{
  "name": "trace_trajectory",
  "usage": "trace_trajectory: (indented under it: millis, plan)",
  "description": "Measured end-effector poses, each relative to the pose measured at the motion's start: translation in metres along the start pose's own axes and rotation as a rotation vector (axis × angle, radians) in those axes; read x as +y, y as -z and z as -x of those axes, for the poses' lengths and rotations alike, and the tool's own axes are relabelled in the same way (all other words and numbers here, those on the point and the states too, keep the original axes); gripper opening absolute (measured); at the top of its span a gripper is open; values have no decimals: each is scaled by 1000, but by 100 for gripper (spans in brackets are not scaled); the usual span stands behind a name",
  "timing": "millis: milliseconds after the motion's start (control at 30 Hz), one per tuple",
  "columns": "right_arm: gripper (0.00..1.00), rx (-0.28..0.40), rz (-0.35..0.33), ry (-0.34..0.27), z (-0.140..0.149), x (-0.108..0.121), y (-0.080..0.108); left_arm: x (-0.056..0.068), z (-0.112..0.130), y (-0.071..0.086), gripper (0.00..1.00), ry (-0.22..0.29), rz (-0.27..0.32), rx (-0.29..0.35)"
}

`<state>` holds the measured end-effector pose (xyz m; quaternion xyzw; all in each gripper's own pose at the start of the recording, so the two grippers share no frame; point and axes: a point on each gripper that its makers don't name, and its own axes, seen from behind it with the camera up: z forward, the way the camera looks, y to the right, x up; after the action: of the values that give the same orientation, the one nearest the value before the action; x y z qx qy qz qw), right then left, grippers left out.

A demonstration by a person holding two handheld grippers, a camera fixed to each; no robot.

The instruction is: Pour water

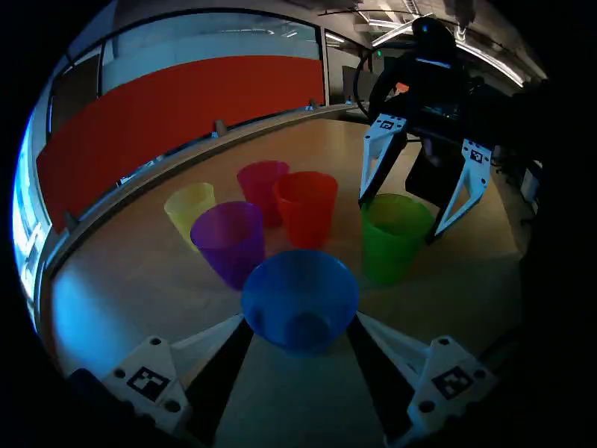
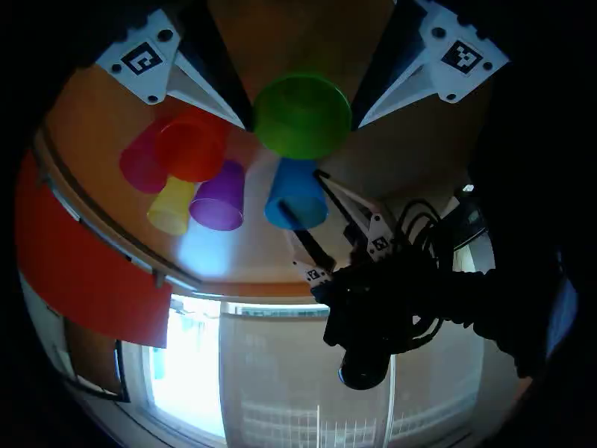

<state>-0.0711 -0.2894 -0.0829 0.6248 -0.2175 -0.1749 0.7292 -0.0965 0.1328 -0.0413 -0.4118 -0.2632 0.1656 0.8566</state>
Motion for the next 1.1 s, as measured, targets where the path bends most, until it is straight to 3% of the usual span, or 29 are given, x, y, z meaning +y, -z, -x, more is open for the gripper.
trace_trajectory:
  millis: [700, 1100]
  plan:
    - [100, -3, 6, -5, 2, -2, 3, -1, 5, 3, 85, -11, -6, -16]
    - [100, -24, 34, -6, 18, -4, 15, -4, 13, 11, 86, -30, -22, -39]
